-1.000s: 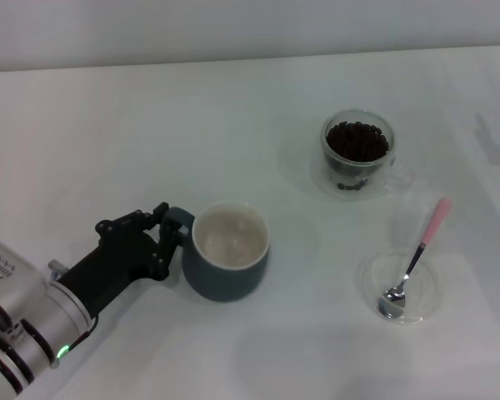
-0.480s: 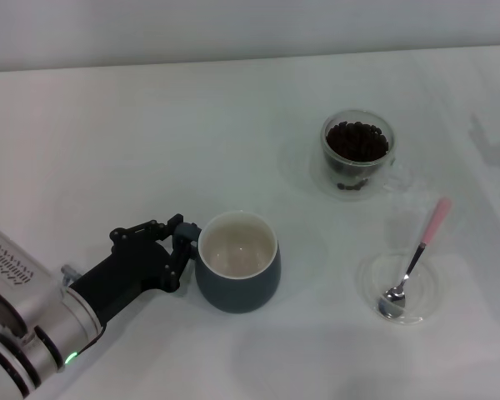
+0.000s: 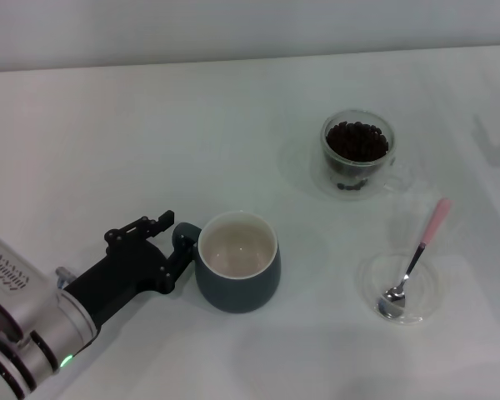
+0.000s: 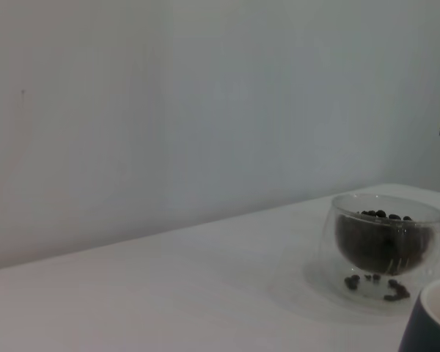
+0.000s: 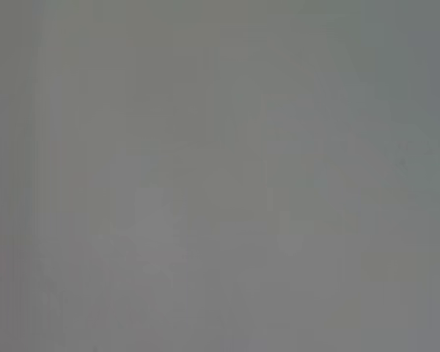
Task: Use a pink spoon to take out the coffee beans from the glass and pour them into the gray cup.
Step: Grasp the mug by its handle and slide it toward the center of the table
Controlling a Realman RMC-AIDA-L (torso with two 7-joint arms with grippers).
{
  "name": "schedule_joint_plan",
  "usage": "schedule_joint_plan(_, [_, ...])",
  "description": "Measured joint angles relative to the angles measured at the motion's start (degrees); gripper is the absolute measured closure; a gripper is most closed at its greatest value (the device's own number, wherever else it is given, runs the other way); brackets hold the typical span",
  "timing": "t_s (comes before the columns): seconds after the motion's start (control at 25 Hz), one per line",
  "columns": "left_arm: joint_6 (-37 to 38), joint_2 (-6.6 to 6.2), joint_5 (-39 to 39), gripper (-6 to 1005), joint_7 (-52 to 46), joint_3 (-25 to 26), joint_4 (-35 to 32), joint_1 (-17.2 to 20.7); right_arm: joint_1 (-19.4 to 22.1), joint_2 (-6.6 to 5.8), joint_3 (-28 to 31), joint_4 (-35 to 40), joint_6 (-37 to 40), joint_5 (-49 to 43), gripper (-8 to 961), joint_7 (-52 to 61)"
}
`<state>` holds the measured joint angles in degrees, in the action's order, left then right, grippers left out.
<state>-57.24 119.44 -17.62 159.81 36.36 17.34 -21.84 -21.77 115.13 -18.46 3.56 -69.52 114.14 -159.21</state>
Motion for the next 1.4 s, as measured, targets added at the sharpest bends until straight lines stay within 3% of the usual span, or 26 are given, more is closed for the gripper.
schedule_joint_plan(0.16, [-1.5, -0.05, -0.4, 640, 0.5, 0.1, 0.0, 1.3, 0.2, -0.01, 0.0, 0.2, -0.2, 0.0, 213, 0.0])
schedule_joint_plan(0.56, [-7.9, -0.27, -0.6, 357, 0.5, 1.0, -0.5, 5.1, 1.4, -0.17, 0.0, 0.9, -1.4, 0.0, 213, 0.0])
schedule_joint_plan(0.92, [-10.0, -0.26, -1.4, 358, 0.4, 2.7, -1.4, 8.9, 5.0, -0.34, -1.5, 2.0, -2.0, 0.0, 212, 2.4])
schedule_joint_plan(1.4, [-9.8, -0.26, -0.8, 357, -0.2, 2.5, -2.9, 8.8, 8.2, -0.44, -3.2, 3.4, -4.1, -0.1, 212, 7.4])
